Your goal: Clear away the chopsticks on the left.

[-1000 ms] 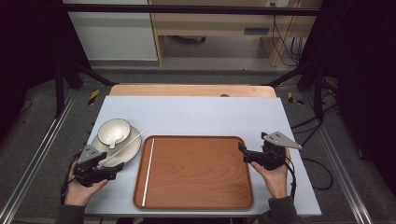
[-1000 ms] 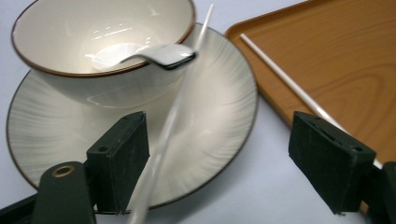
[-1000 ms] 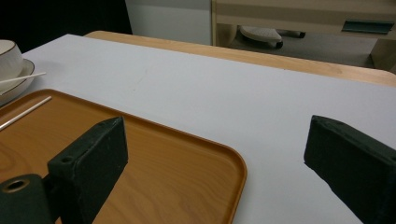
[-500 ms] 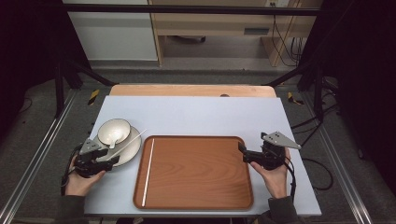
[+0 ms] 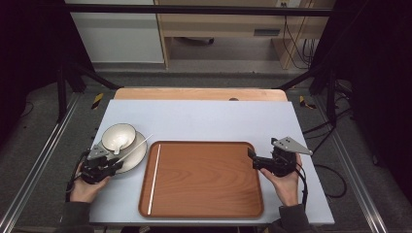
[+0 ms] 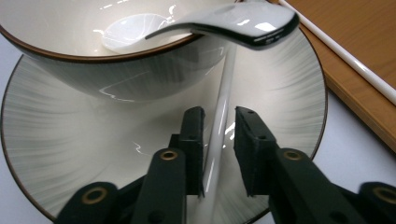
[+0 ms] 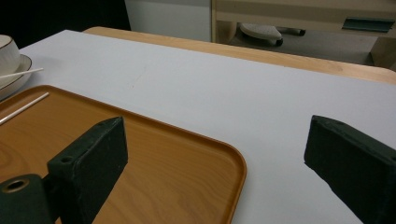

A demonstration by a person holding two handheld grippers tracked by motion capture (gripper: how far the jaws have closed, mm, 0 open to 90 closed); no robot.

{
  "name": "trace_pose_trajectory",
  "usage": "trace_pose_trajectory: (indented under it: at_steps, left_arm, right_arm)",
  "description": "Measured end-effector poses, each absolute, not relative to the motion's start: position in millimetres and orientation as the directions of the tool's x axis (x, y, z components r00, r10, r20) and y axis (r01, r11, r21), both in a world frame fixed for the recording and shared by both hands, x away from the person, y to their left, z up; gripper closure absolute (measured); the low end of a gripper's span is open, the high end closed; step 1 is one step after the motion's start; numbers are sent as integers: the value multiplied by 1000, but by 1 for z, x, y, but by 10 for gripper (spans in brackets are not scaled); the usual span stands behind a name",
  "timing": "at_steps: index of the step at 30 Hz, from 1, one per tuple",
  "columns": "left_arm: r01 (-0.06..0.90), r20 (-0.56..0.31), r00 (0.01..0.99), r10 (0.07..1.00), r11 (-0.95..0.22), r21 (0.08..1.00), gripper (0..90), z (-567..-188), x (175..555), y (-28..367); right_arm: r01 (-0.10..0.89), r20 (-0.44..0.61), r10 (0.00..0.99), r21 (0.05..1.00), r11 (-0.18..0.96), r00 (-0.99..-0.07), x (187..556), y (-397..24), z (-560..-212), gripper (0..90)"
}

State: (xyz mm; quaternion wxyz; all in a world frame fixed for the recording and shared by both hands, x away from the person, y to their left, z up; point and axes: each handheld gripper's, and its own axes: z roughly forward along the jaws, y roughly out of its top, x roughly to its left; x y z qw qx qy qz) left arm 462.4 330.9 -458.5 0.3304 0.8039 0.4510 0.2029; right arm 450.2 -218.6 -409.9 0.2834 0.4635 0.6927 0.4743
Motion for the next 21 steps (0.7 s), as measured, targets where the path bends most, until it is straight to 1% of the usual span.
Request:
trace_pose_trajectory:
  at_steps: [9, 12, 21]
  left_arm:
    - [588, 10, 523, 853, -369, 720, 832, -458, 461, 327]
    - [588, 21, 528, 849, -384, 712, 836, -456, 459, 324]
    - [557, 27, 530, 847, -372, 742, 839, -445, 450, 312]
  right_arm:
    - [375, 50, 912, 920, 118, -408, 450, -219, -410, 64]
    - [376, 50, 912, 919, 117, -408, 450, -219, -410, 64]
    - [377, 59, 911, 920, 109, -407, 451, -222, -411, 64]
